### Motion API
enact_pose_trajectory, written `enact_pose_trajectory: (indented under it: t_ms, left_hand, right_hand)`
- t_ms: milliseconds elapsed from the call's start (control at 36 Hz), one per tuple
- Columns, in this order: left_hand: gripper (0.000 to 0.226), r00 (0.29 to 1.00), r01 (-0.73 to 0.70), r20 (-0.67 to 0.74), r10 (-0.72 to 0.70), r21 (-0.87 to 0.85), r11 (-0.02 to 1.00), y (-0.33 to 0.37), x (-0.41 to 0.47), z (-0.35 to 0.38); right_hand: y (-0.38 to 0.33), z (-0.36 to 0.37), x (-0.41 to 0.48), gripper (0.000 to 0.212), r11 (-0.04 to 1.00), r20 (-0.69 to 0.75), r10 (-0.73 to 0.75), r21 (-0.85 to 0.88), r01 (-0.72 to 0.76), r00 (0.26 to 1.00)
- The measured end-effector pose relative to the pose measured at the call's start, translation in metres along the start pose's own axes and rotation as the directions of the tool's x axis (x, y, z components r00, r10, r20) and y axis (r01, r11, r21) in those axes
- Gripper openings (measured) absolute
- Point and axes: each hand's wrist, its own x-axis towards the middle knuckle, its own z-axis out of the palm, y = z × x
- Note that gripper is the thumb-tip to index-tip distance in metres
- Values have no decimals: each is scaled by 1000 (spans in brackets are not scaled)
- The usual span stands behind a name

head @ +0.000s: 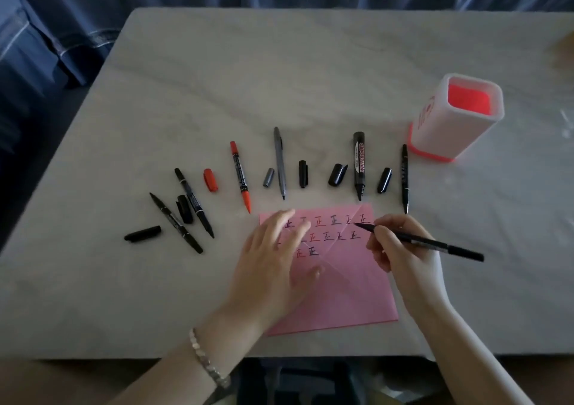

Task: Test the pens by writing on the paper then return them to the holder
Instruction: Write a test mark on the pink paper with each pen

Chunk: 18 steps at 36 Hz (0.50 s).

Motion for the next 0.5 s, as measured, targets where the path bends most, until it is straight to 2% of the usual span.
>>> enact_pose_trajectory:
  t_ms: [83,194,361,500]
  left_hand:
    - [72,991,51,126,-47,-22,998,3,-6,2]
    - [66,986,53,153,-70,114,992,2,-7,6]
    - [59,995,32,95,-35,34,999,-5,-11,16]
    - [54,995,38,97,-37,-12,999,-5,-12,18]
  right_hand:
    - [6,3,-2,23,999,16,-49,-17,49,999]
    - [12,11,-4,17,994,9,-103,-39,103,995]
    - [22,27,-5,25,987,-43,-147,-76,144,988]
    - [33,37,-2,37,966,-125,-210,-178,186,970]
